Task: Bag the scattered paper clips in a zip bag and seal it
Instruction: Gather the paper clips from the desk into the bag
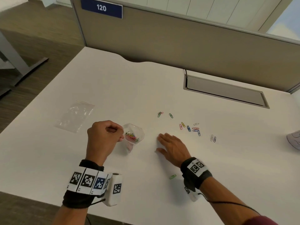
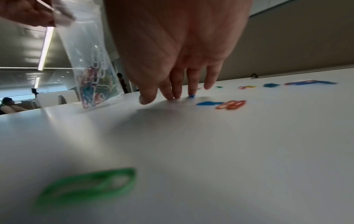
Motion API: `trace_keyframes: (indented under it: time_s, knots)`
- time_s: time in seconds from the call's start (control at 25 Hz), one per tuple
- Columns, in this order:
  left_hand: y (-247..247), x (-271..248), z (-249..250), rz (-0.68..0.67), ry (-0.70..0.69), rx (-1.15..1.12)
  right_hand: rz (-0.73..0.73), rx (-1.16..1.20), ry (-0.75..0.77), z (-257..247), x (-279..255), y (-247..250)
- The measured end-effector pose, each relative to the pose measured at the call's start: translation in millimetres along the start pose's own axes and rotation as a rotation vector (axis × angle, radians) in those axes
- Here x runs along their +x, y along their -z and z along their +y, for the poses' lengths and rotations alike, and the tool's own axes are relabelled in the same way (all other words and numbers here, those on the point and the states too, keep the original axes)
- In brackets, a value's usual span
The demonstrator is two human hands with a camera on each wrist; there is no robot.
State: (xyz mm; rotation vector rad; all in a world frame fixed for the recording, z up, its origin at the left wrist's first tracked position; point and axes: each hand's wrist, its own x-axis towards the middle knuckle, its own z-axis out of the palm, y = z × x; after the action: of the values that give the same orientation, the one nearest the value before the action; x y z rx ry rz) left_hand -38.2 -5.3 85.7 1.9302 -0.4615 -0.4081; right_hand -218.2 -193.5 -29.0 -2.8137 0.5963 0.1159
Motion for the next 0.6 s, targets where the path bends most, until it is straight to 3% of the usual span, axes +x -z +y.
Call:
trace_keyframes:
  time_s: [0.16, 0.36, 0.44, 0.6]
  knots:
    - [-21.4, -2.1, 6.4, -0.049, -0.012, -0.015, 0.11, 0.032, -0.051, 18.6, 43.9, 19.8]
    - [-47.5, -4.3, 4.4, -0.09, -0.025, 0.024, -0.173, -0.068, -0.097, 32.0, 111.5, 29.8]
    - [-54.6, -7.2, 4.7, -0.109, -0.042, 0.065, -0.232, -0.083, -0.112, 40.3, 109.6, 26.4]
    - [-67.9, -9.0, 7.6, -0.143, -0.063, 0.083, -0.194, -0.045, -0.148, 60.3, 60.1, 16.7]
